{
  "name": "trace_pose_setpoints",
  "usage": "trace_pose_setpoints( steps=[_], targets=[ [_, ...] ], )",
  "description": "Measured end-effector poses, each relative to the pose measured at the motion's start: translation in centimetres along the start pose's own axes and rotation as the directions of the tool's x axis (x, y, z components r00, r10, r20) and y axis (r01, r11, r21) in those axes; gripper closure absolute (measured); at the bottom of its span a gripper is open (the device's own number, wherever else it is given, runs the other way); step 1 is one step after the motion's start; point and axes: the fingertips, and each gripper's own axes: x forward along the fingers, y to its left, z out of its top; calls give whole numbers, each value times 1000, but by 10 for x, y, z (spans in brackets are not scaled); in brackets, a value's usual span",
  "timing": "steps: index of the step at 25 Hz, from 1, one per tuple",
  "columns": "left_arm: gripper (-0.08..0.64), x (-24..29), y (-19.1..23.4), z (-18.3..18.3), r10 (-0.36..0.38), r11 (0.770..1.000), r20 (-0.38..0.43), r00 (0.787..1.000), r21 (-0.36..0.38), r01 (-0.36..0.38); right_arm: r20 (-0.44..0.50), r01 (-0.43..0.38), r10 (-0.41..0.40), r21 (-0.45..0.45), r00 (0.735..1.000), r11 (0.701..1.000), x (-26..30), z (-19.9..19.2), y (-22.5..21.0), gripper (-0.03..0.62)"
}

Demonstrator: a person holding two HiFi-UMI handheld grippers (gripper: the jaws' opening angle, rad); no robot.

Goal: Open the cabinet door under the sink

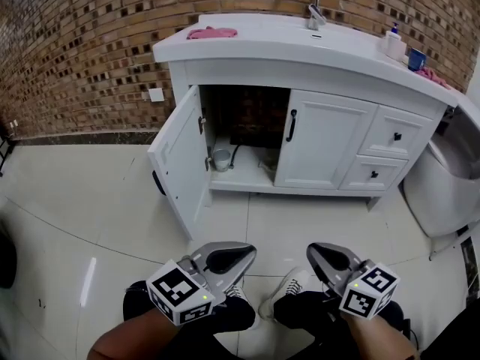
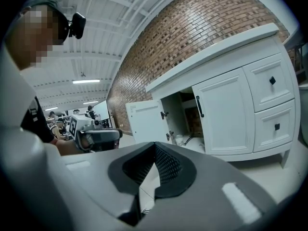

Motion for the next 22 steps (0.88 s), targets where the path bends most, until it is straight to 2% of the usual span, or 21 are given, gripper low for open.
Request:
trace_pose_setpoints(
  steps=[2,3,6,11,14,22],
  targets=[
    [552,8,-7,-12,-28,999,-20,999,42,29,-10,-6,6,17,1000,1000,1,-4,-1,588],
    [552,10,-5,-14,-30,999,-20,999,33,30,-12,-10,10,23,1000,1000,2,-5,0,588],
    [552,6,9,-13,4,999,8,1000,-41,-3,-18,-29,29,9,999,1000,5,-5,5,588],
    [552,-13,30,-2,62,994,59,996,-91,-57,-31,-52,52,-14,998,999,3,-7,15,588],
    [552,-15,35,-2,60,991,64,996,-125,-52,-30,-53,53,-23,998,998,4,-6,18,588],
    [552,-8,27,-12,29,994,29,999,-104,-25,-32,-38,37,-47,999,998,5,-6,20,588]
  ],
)
